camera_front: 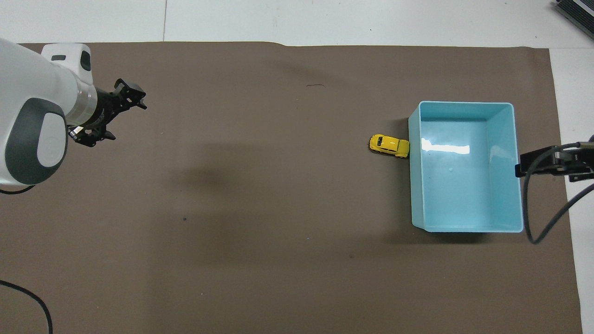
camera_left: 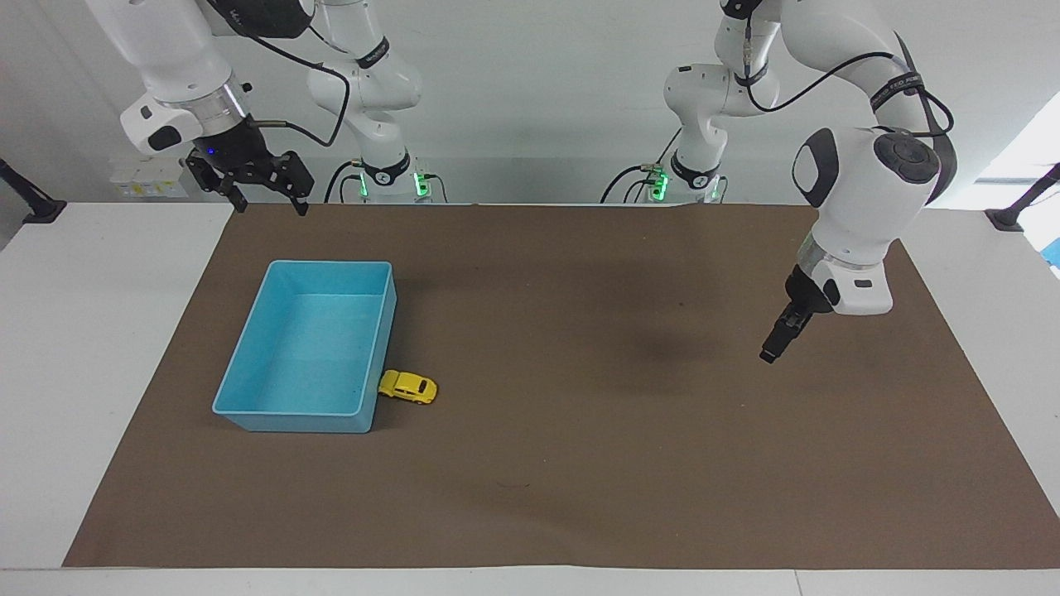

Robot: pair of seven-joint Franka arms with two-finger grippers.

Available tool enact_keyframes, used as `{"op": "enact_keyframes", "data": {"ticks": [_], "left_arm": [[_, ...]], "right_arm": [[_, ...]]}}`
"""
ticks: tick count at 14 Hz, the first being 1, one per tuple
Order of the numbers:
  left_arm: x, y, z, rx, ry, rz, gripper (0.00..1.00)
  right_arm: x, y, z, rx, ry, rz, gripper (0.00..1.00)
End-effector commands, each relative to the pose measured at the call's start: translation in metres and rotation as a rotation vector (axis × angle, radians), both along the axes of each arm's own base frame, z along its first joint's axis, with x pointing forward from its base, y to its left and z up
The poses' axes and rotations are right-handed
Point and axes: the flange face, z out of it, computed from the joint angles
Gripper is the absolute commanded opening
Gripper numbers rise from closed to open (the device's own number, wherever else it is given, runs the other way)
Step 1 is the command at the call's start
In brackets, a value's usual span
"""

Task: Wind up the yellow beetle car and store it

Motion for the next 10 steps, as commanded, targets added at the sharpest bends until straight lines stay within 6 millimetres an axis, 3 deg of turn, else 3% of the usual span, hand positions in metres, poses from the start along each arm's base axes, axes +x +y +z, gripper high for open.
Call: {"op": "enact_keyframes", "data": {"ticks": [1, 5, 10], "left_arm": [[-0.006, 0.016, 0.009, 0.034, 0.012, -0.213, 1.00], [-0.010, 0.045, 0.017, 0.058, 0.024, -0.494, 1.00], [-0.006, 0.040, 0.025, 0.080, 0.006, -0.551, 1.00]], "right_arm": [[-0.002, -0.002, 0.003, 0.013, 0.011, -0.018, 1.00], [0.000, 0.006, 0.004, 0.000, -0.020, 0.025, 1.00], [0.000, 0.024, -0.004, -0.003, -0.041, -0.037, 1.00]]}}
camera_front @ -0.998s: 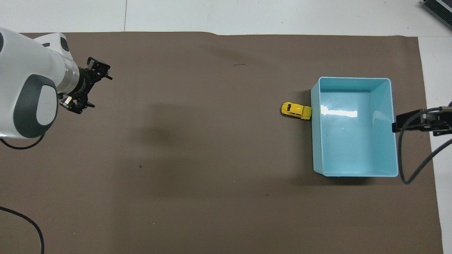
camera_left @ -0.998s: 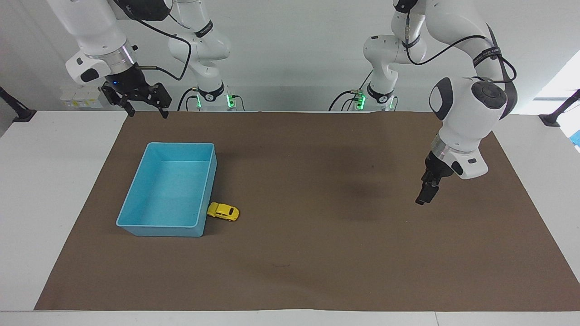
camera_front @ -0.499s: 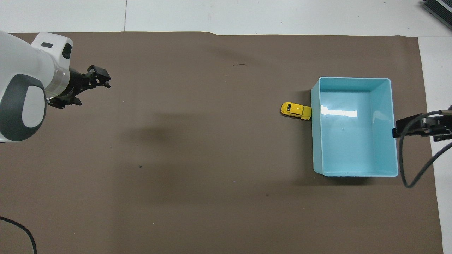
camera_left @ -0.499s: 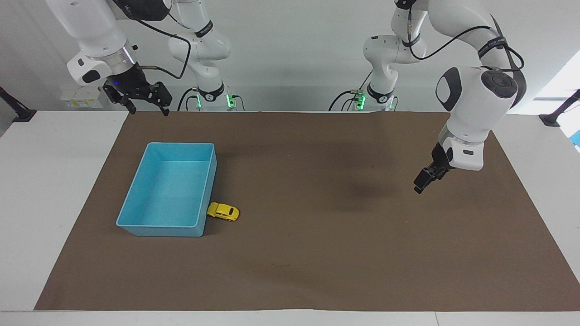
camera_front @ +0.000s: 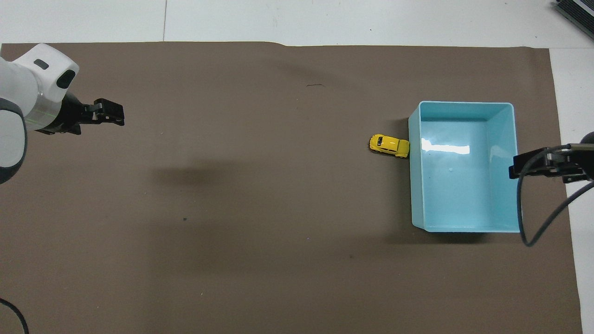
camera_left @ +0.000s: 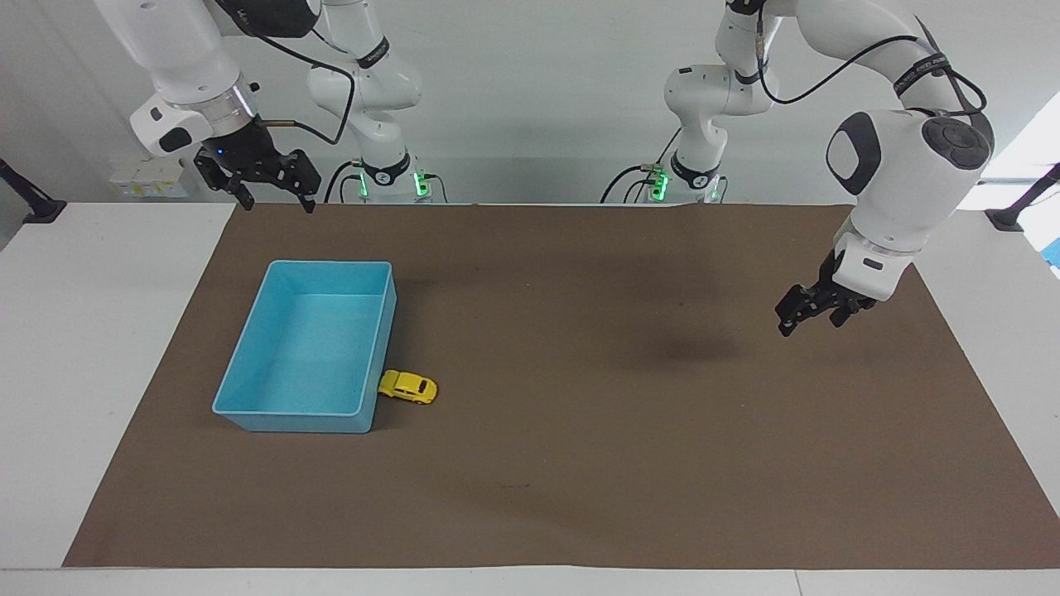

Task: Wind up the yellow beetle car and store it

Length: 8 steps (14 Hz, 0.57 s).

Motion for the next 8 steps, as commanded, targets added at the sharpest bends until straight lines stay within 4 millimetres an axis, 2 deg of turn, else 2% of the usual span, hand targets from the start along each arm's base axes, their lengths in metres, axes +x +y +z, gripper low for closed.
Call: {"op": "enact_keyframes", "data": {"ticks": [1, 5, 6, 8], "left_arm": [[-0.001, -0.004, 0.008, 0.037, 0.003, -0.111, 1.00], [-0.018, 0.004, 0.036, 0.067, 0.018, -0.147, 1.00], [-0.024, 0.004, 0.043, 0.067, 0.028, -0.151, 1.00], [-0.034, 0.006, 0.059, 0.069, 0.026, -0.179, 1.00]], "right_arm": [[-0.002, 0.013, -0.007, 0.002, -0.020, -0.035, 1.00], [0.012, 0.039, -0.008, 0.020, -0.107, -0.270, 1.00], [0.015, 0.054, -0.011, 0.024, -0.110, -0.323, 1.00], [0.021, 0.066, -0.026, 0.018, -0.087, -0.402, 1.00]]}}
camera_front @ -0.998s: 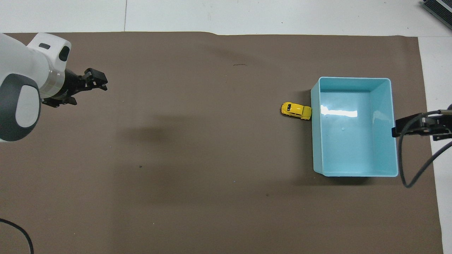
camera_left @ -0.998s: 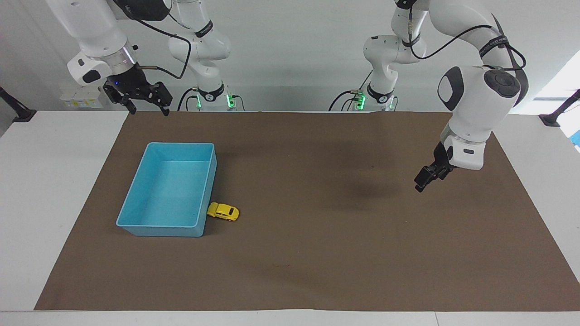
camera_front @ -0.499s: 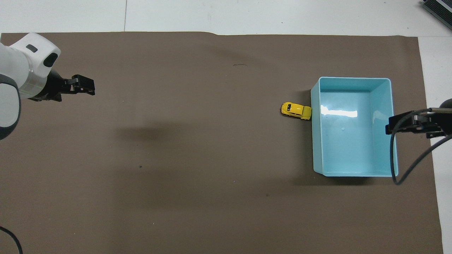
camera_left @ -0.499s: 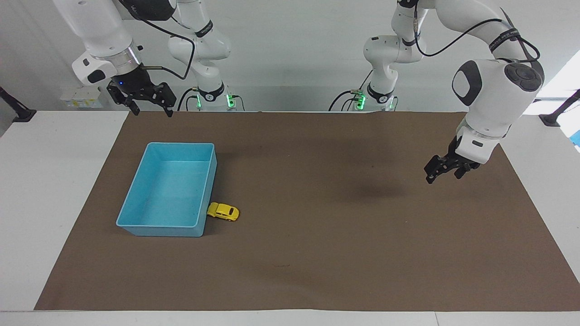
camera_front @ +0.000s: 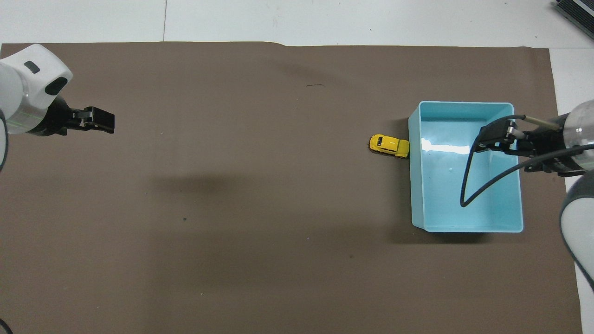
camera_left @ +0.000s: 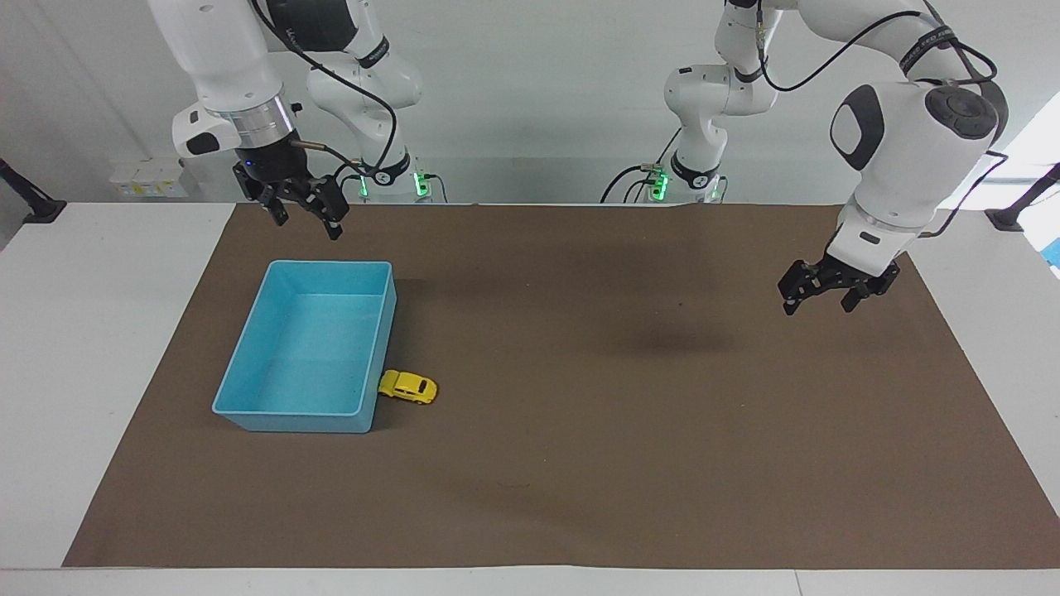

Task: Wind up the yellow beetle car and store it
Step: 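Move the right gripper from beside the box toward the car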

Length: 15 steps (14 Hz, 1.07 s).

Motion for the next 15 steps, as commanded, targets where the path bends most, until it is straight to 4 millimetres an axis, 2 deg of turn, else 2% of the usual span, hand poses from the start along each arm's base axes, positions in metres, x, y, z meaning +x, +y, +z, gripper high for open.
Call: {"op": "enact_keyframes", "data": {"ticks": [1, 3, 6, 9, 13, 15], "left_arm": [[-0.018, 0.006, 0.027, 0.019, 0.007, -0.037, 1.00], [-0.023, 0.006, 0.039, 0.012, -0.010, -0.033, 1.00], [-0.045, 0.007, 0.077, 0.007, -0.039, -0.037, 1.00], [-0.057, 0.010, 0.107, 0.010, -0.036, -0.044, 1.00], [-0.071, 0.010, 0.108, 0.009, 0.012, -0.065, 1.00], [-0.074, 0.009, 0.108, 0.011, 0.024, -0.088, 1.00]], "right_arm": [[0.011, 0.012, -0.022, 0.020, 0.009, -0.116, 1.00], [0.019, 0.012, -0.036, 0.023, 0.006, -0.184, 1.00], [0.030, 0.012, -0.064, 0.031, 0.008, -0.330, 1.00], [0.045, 0.013, -0.099, 0.034, 0.004, -0.412, 1.00], [0.066, 0.018, -0.146, 0.051, 0.005, -0.621, 1.00], [0.065, 0.026, -0.169, 0.087, -0.006, -0.711, 1.00]]}}
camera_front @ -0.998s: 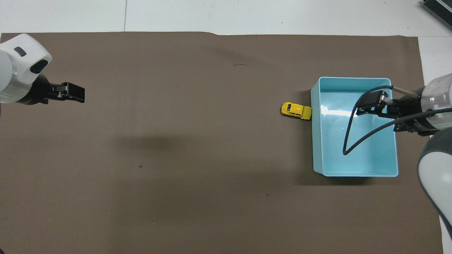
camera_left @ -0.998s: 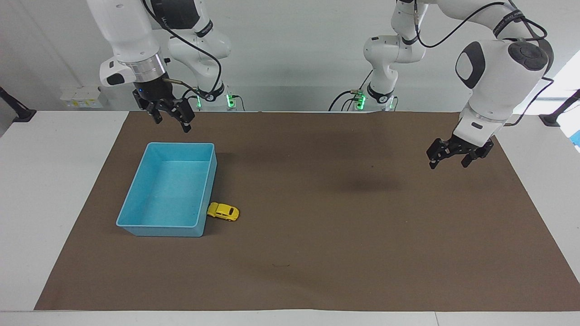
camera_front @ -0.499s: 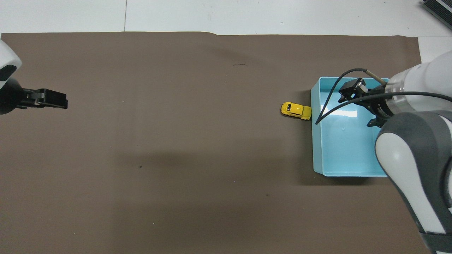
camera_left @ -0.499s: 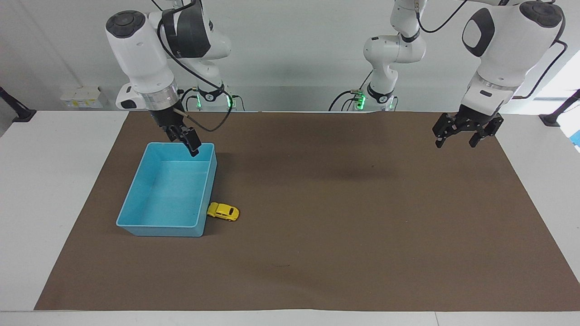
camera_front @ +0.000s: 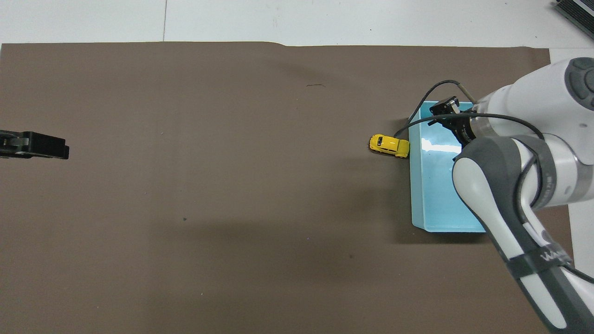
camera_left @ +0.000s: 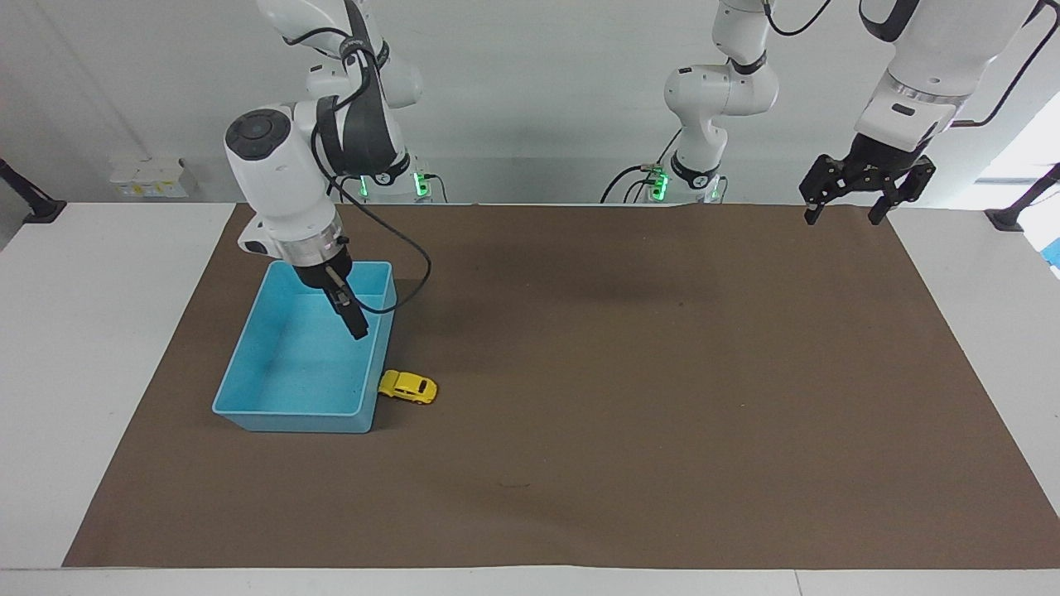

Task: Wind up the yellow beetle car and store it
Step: 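Move the right gripper from beside the box toward the car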

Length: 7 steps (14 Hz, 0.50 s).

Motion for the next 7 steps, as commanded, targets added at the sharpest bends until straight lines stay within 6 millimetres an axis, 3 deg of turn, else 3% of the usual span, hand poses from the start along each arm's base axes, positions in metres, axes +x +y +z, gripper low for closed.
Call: {"op": "enact_keyframes", "data": {"ticks": [1, 7], "left_arm": [[-0.007, 0.004, 0.001, 0.007, 0.025, -0.072, 1.00], [-0.007, 0.013, 0.002, -0.066, 0.024, -0.034, 1.00]], "right_arm": [[-0.001, 0.015, -0.028, 0.041, -0.036, -0.127, 1.00], [0.018, 0.047, -0.084, 0.085, -0.053, -0.496, 1.00]]}}
